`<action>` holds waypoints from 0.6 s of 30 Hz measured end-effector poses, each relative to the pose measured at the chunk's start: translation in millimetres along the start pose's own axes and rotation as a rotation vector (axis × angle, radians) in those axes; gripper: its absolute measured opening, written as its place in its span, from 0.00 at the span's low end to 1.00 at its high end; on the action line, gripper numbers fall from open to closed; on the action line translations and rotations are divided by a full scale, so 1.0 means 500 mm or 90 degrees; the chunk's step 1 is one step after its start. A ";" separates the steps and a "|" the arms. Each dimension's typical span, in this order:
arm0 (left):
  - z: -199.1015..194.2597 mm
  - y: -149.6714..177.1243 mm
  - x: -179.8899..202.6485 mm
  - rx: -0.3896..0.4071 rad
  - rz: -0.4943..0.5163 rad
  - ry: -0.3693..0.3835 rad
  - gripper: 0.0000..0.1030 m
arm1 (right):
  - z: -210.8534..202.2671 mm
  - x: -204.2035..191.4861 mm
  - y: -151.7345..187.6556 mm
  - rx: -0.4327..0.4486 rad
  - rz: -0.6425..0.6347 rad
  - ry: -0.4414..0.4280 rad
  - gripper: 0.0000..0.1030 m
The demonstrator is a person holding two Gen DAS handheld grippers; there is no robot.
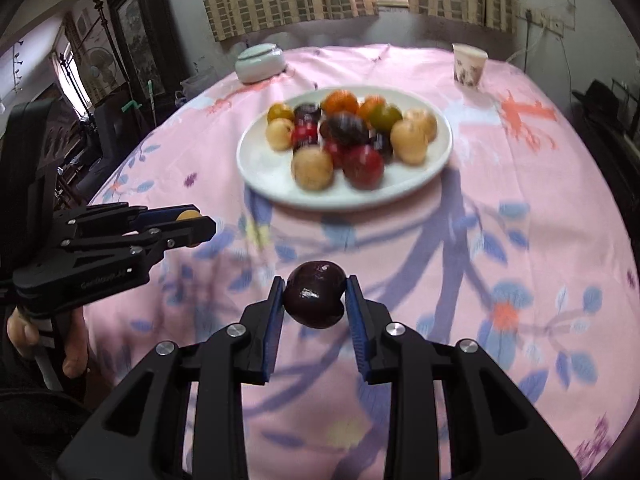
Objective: Organize fruits
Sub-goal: 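Carry both fruits over the white plate and open both tools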
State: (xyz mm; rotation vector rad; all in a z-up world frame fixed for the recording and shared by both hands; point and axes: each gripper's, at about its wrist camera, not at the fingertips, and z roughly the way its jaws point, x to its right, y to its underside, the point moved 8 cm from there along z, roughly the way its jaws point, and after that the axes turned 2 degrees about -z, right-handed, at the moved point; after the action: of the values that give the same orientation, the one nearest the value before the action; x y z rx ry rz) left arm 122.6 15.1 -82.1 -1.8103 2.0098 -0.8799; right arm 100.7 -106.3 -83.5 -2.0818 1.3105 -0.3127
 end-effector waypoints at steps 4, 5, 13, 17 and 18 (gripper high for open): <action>0.040 -0.126 -0.038 -0.004 -0.017 -0.009 0.26 | 0.032 0.035 -0.111 0.024 0.001 0.012 0.30; 0.055 -0.158 -0.046 -0.006 -0.020 -0.014 0.26 | 0.047 0.046 -0.135 0.026 0.003 0.018 0.30; 0.171 -0.273 -0.054 -0.043 -0.018 -0.037 0.26 | 0.138 0.111 -0.215 0.033 0.044 0.030 0.30; 0.209 -0.275 -0.053 -0.062 -0.013 -0.038 0.26 | 0.152 0.122 -0.215 0.029 0.042 0.038 0.30; 0.216 -0.275 -0.054 -0.066 -0.013 -0.038 0.26 | 0.154 0.123 -0.215 0.028 0.042 0.036 0.30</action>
State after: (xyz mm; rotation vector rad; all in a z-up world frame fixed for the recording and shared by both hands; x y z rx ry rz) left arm 299.6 12.3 -85.6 -1.8921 2.0380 -0.7301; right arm 246.2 -98.0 -82.2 -2.0014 1.3901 -0.3700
